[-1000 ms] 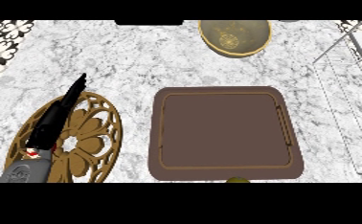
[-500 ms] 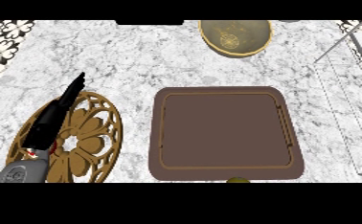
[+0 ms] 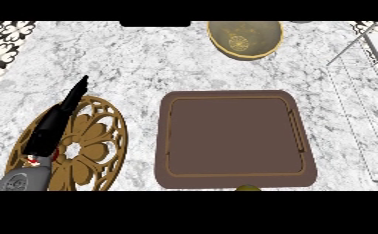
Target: Pick the croissant from the tray and place it in the tiered shelf
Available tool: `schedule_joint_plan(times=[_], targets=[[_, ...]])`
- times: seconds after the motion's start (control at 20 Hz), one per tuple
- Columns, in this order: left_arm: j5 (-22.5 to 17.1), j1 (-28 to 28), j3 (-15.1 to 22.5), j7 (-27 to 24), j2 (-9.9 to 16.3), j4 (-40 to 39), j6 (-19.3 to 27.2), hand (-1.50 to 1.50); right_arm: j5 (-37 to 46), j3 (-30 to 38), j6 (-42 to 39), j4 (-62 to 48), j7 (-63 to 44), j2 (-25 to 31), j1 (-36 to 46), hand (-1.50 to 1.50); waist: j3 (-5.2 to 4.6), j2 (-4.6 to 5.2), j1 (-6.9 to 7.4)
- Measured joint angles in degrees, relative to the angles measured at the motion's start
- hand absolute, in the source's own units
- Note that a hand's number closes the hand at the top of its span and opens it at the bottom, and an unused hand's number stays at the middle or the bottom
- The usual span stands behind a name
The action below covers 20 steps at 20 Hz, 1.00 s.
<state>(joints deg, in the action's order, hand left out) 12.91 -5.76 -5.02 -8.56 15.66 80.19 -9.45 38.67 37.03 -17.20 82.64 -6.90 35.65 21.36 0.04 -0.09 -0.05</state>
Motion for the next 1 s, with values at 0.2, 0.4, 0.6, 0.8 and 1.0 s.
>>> schedule_joint_plan(times=[0.2, 0.4, 0.6, 0.8, 1.0], targets=[[0.0, -0.1, -0.3, 0.4, -0.1, 0.1, 0.2, 0.0, -5.4, 5.9, 2.7, 3.1, 0.7, -0.7, 1.5, -1.5, -0.02, -0.13, -0.43], [-0.7, -0.2, -1.3, 0.2, 0.9, -0.4, -0.9, 0.0, -9.7, 12.8, 3.2, 4.3, -1.1, 2.3, 1.7, -1.5, -0.05, -0.14, -0.61], [-0.2, 0.8, -1.1, -0.1, 0.1, 0.1, 0.0, 0.0, -15.4, 21.5, -0.6, 2.6, -6.1, 6.9, 0.7, -1.5, -0.07, -0.27, -1.12], [0.2, 1.8, -1.0, -0.4, -0.4, 0.6, 0.5, 0.0, -20.9, 30.0, -8.2, -1.1, -7.5, 12.3, -4.7, -1.5, -0.05, -0.32, -1.57], [-0.1, 1.9, -1.4, 0.4, 0.0, 1.3, 0.0, 0.0, -26.4, 38.7, -15.9, -8.3, -4.7, 18.1, -10.5, -1.5, -0.02, -0.31, -1.77]])
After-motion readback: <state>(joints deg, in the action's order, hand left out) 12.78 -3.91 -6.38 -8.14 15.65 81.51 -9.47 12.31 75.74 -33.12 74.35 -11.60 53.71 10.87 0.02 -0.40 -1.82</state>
